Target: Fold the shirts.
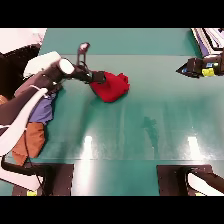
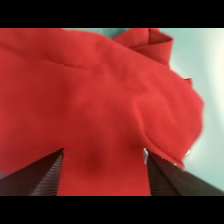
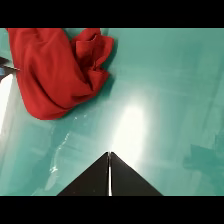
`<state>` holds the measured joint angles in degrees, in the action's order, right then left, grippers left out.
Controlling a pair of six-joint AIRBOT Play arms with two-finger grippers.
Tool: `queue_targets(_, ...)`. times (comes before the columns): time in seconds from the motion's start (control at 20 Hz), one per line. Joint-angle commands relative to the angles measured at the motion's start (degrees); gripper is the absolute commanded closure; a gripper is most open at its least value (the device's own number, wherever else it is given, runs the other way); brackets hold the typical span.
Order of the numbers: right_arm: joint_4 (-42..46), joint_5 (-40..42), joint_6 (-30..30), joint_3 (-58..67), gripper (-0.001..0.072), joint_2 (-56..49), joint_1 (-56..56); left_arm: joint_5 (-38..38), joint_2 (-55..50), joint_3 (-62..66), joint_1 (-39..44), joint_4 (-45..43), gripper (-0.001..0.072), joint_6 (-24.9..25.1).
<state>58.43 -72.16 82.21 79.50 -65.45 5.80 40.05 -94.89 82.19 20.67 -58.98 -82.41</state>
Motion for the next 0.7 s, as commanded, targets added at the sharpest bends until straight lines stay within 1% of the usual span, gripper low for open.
queue_targets(0.0,0.0,0.2,0.0,0.0,0.0697,0.0,0.1,-6.7,-3.5,0.0,2.7,0.1,0.0107,0.4)
queue_targets(0.05,0.0,0.2,0.0,0.0,0.0696,0.0,0.1,-7.8,-3.5,0.0,2.7,0.2,0.0109,0.4)
queue_targets(0.1,0.0,0.2,0.0,0.0,0.0696,0.0,0.1,-8.1,-3.5,0.0,2.6,0.1,0.0285,0.4)
queue_targets(0.15,0.0,0.1,0.0,0.0,0.0697,0.0,0.1,-8.0,-3.5,0.0,2.5,0.0,0.0645,0.4)
queue_targets(0.25,0.0,0.1,0.0,0.0,0.0696,0.0,0.1,-7.9,-3.4,0.0,2.5,-0.6,0.0679,0.4)
queue_targets(0.4,0.0,0.9,0.0,0.1,0.0696,1.0,0.1,-4.3,-1.0,2.3,2.0,-2.6,0.0681,0.1)
queue_targets(0.5,0.0,3.1,0.0,0.2,0.0697,3.1,0.0,-2.5,4.0,6.0,1.3,-5.3,0.0682,-0.2)
queue_targets(0.65,0.2,5.5,0.0,3.8,0.0697,6.3,0.0,-0.6,15.6,12.7,1.1,-10.1,0.0682,-0.1)
